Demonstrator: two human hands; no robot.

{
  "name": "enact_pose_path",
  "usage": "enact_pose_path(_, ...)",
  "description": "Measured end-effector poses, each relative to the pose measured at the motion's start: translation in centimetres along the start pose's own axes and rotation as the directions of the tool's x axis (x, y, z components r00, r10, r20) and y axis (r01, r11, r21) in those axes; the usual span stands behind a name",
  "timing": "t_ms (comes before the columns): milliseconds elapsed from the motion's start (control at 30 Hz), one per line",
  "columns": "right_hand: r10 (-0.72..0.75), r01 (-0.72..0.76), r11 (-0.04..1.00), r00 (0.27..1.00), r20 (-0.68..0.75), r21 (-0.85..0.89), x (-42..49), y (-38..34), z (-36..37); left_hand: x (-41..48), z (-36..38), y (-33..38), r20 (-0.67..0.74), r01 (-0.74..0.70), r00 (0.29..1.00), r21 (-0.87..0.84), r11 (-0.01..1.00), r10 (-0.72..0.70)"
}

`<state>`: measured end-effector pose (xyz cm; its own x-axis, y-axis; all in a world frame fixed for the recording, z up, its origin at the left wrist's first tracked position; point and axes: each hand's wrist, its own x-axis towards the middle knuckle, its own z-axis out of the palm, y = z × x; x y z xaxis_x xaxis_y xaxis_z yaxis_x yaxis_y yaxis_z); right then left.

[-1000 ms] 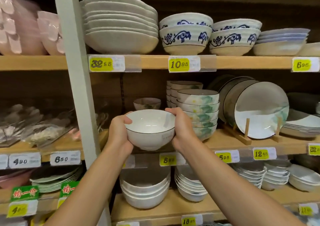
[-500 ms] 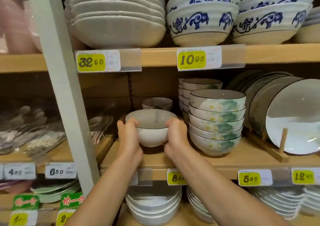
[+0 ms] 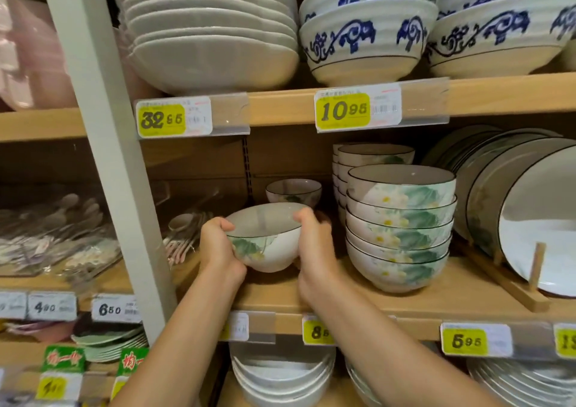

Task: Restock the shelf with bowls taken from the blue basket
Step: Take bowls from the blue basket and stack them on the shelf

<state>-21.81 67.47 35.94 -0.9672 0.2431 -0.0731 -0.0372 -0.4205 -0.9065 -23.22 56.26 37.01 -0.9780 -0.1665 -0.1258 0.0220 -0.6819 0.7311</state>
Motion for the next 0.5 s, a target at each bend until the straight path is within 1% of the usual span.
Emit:
enact_pose_path(67, -0.132, 0.133, 0.987, 0.991, 0.024, -0.091, -1.3, 1.5, 0.5, -0.8, 0.5, -0.8, -0.026, -0.049, 0.998, 0.018, 0.999, 0.05)
enact_pose_path(100, -0.15, 0.149, 0.985, 0.989, -0.003, -0.088, -1.2, 1.8, 0.6, -1.2, 0.5, -1.3, -0.036, -0.07, 0.997, 0.047, 0.996, 0.072)
enact_pose_path(133, -0.113, 0.111, 0.993, 0.992, -0.056, -0.036, -0.7, 1.3, 0.5, -1.5, 0.4, -1.8, -0.04, -0.095, 0.994, 0.082, 0.992, 0.099)
enact_pose_path(167, -0.02, 0.026, 0.998, 0.996, -0.092, 0.061, -0.1, 0.6, 0.4, -1.6, 0.0, -2.1, -0.036, -0.126, 0.991, 0.127, 0.984, 0.131)
enact_pose_path(200, 0.082, -0.068, 0.985, 0.993, -0.079, 0.161, 0.4, -0.2, 0.1, -1.8, -0.5, -2.3, -0.015, -0.156, 0.987, 0.179, 0.971, 0.161)
enact_pose_path(233, 0.153, -0.139, 0.963, 0.987, -0.044, 0.23, 0.9, -0.8, -0.3, -1.9, -0.8, -2.1, 0.011, -0.171, 0.985, 0.233, 0.957, 0.173)
enact_pose_path(267, 0.187, -0.175, 0.95, 0.982, -0.024, 0.258, 1.2, -1.0, -0.5, -1.9, -0.9, -1.9, 0.027, -0.171, 0.985, 0.284, 0.944, 0.17)
enact_pose_path(367, 0.178, -0.166, 0.958, 0.984, -0.03, 0.235, 1.8, -0.4, -0.4, -0.5, -0.8, -1.5, -0.024, -0.132, 0.988, 0.361, 0.923, 0.15)
enact_pose_path(433, 0.136, -0.12, 0.972, 0.988, -0.067, 0.202, 2.4, 0.0, 0.2, 0.7, -0.2, -1.7, -0.08, -0.114, 0.986, 0.335, 0.935, 0.149)
enact_pose_path(500, 0.088, -0.07, 0.99, 0.985, -0.151, 0.127, 3.4, 0.1, 1.1, 1.8, 0.7, -2.0, -0.125, -0.094, 0.983, 0.276, 0.956, 0.133)
